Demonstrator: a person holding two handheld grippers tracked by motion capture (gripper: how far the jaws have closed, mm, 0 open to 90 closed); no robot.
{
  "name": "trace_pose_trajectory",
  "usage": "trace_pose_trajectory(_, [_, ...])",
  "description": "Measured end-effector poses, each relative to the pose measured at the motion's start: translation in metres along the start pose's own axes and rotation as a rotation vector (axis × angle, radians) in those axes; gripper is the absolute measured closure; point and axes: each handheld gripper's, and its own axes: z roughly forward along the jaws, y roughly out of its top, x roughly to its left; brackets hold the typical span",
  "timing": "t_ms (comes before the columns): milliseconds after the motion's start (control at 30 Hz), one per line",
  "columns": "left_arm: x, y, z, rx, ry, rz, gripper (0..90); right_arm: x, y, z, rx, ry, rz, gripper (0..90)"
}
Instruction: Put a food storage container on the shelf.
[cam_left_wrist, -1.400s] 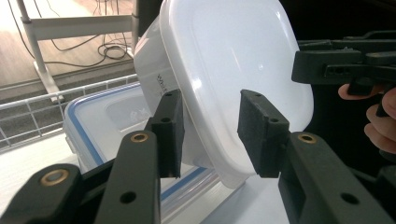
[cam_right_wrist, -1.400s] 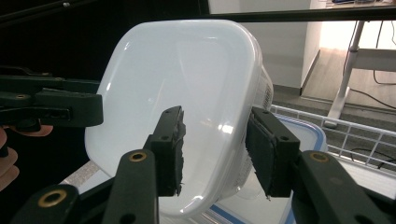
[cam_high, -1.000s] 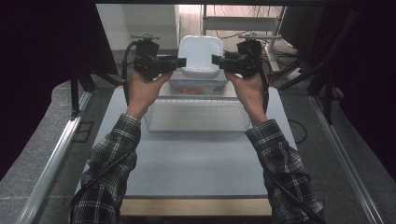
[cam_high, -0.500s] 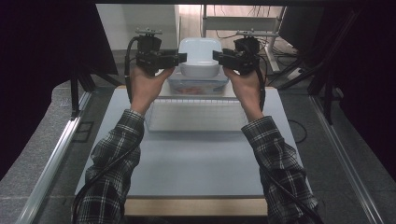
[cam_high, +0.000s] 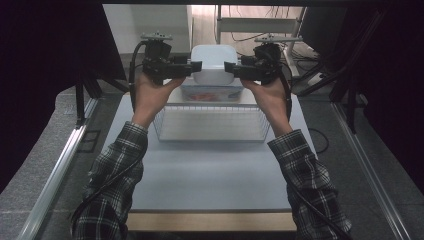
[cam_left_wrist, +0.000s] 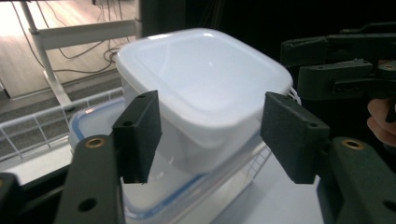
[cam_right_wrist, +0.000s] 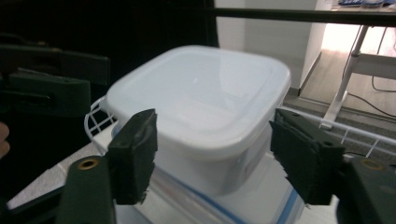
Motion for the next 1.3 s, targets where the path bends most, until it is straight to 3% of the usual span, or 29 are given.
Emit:
trace_pose_trajectory(267, [-0.005, -0.023, -0.006, 0.046, -0.028, 0.035, 20.5, 0.003, -0.024, -0.003, 0.036, 0.006, -0.065, 14.1])
trace_pose_trajectory(733, [-0.015, -0.065, -0.005, 0.081, -0.079, 0.068, 9.7, 0.008, -0.063, -0.015, 0.05, 0.05, -0.092, 8.6])
trace_pose_trajectory(833, [-0.016, -0.07, -0.006, 0.081, -0.082, 0.074, 7.5, 0.008, -0.068, -0.017, 0.049, 0.053, -0.091, 8.2])
trace_pose_trajectory(1000, [-0.024, -0.086, -0.006, 0.089, -0.06, 0.123, 5.5, 0.01, -0.083, -0.022, 0.06, 0.069, -0.092, 7.5])
trace_pose_trajectory(1300, [-0.03, -0.105, -0.006, 0.096, -0.083, 0.13, 5.5, 0.013, -0.099, -0.029, 0.072, 0.087, -0.101, 6.9])
